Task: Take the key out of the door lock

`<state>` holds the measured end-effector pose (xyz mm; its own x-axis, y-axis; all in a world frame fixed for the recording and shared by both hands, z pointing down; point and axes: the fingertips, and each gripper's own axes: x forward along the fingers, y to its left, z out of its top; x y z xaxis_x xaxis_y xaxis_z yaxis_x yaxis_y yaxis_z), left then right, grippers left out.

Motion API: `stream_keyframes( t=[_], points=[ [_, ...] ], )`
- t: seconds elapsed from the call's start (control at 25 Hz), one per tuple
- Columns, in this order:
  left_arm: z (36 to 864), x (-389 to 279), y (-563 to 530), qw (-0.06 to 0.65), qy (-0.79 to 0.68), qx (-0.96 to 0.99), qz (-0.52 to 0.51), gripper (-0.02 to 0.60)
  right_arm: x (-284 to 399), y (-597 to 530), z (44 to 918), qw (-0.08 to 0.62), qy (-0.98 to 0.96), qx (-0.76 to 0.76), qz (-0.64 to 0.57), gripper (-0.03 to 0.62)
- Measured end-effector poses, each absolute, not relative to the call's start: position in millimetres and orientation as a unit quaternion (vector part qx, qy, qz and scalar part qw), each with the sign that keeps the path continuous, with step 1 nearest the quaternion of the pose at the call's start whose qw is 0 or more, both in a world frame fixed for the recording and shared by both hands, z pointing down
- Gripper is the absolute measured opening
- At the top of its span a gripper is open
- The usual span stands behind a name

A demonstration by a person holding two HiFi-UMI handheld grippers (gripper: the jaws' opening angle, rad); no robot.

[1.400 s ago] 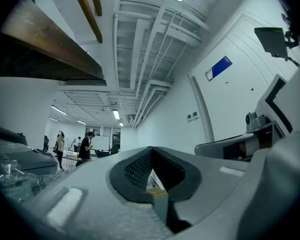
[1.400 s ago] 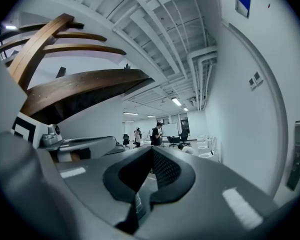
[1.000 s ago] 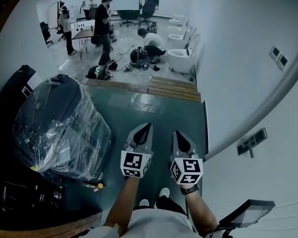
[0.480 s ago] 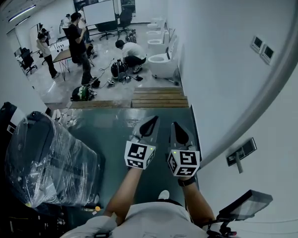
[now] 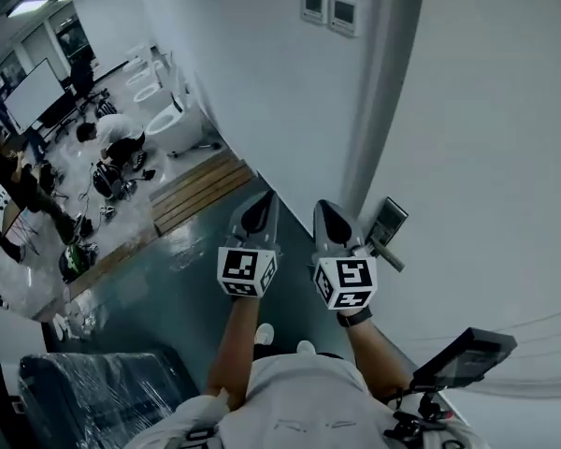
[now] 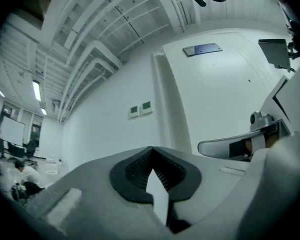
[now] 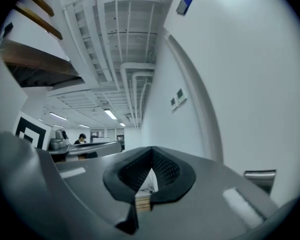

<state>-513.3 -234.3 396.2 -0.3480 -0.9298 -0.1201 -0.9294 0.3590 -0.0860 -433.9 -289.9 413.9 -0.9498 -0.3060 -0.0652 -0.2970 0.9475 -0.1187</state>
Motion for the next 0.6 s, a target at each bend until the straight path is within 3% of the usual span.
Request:
stream_keyframes(
  t=[0.28,0.6],
  points=[
    [410.8,-430.6,-349.5,0.066,0.685,-0.725,0.013,0.000,-347.0,-364.5,425.7,0.035,0.942,-0.330,-0.052,-0.006],
    [398.0,-400.2,-413.4,0.070,0.569,-0.819,0.029,0.000,-315.9,-391.6,420.3,0.043,0.884,-0.463,-0.044,-0.006]
  ],
)
